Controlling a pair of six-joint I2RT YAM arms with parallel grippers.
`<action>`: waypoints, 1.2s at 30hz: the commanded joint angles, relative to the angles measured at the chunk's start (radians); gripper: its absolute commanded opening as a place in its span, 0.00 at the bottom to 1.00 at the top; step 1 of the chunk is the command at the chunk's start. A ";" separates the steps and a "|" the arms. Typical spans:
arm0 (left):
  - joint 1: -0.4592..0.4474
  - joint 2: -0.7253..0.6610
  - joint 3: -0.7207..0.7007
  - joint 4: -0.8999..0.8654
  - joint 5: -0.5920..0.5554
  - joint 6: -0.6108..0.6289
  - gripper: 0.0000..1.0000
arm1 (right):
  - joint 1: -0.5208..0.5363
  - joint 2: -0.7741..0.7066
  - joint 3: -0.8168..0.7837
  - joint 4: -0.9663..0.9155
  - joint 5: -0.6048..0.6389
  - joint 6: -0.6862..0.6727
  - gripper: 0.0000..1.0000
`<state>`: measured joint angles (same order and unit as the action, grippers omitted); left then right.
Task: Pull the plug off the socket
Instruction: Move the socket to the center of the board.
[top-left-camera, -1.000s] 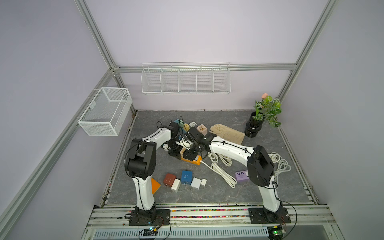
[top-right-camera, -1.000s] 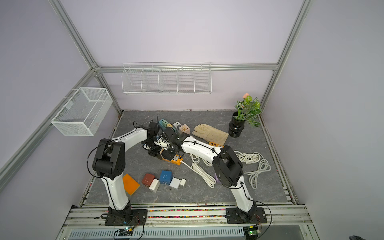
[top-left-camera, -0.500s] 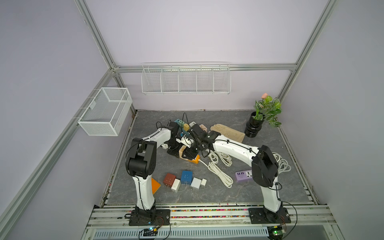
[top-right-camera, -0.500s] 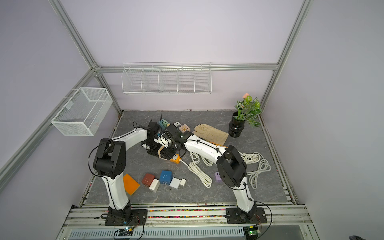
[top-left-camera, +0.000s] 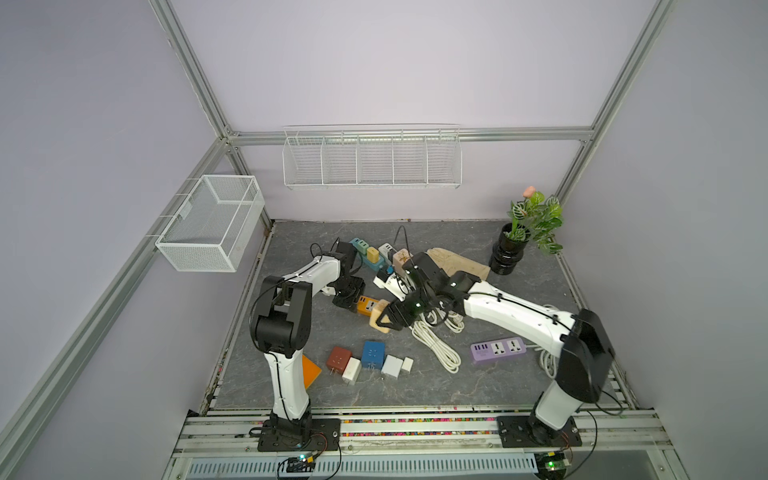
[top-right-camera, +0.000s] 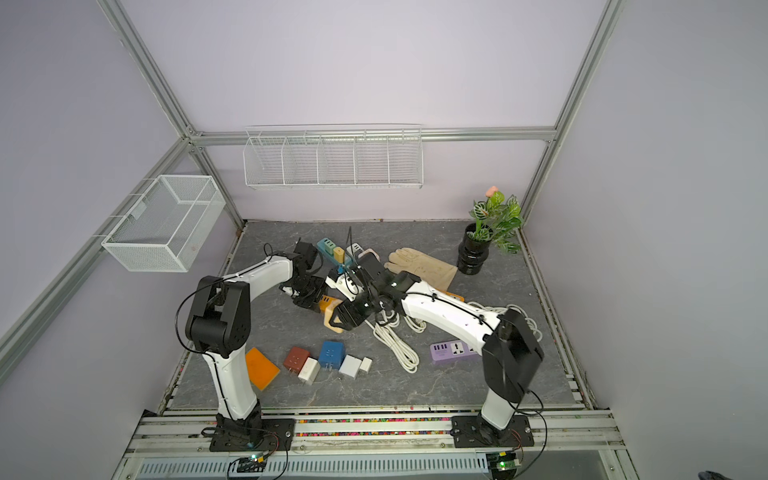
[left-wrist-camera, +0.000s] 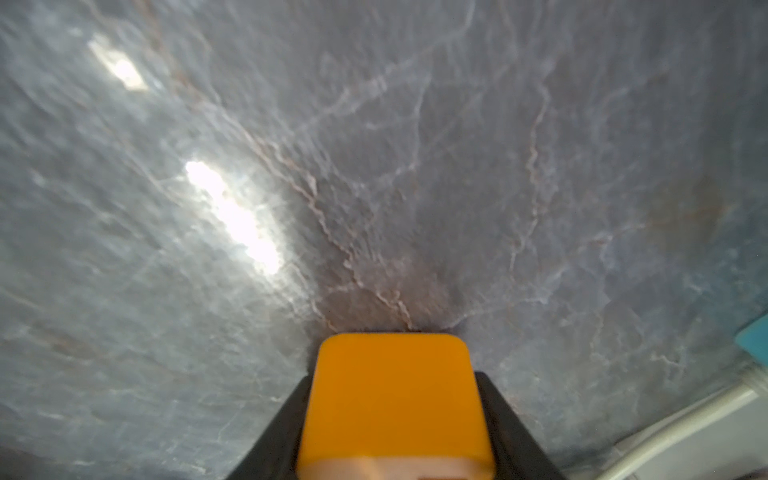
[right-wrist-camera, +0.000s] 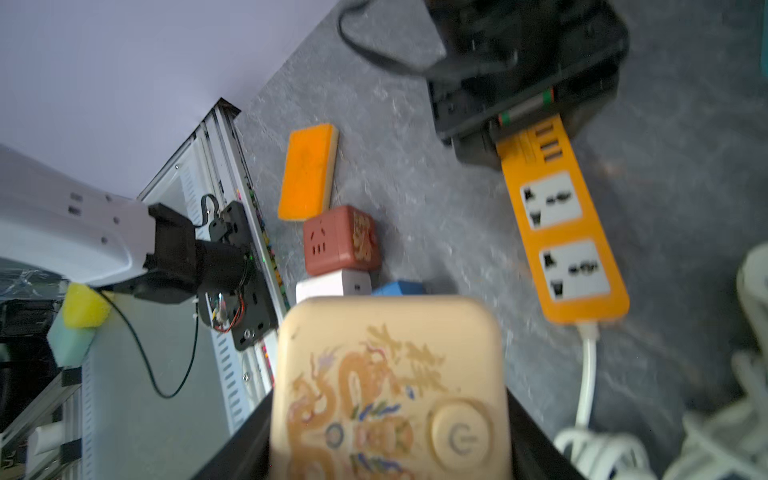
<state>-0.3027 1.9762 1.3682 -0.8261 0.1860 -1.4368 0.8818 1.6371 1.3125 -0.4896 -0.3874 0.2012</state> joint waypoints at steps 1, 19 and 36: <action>0.013 -0.021 -0.035 0.001 -0.019 -0.052 0.00 | -0.007 -0.138 -0.169 0.036 -0.001 0.208 0.12; 0.017 -0.129 -0.138 -0.098 -0.091 -0.071 0.00 | -0.009 -0.230 -0.564 0.106 -0.087 0.500 0.17; 0.017 -0.212 -0.234 -0.075 -0.099 -0.096 0.35 | -0.043 -0.064 -0.580 0.244 -0.203 0.524 0.36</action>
<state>-0.2897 1.8015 1.1477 -0.8902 0.1009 -1.5185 0.8455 1.5421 0.7460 -0.2501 -0.5755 0.7120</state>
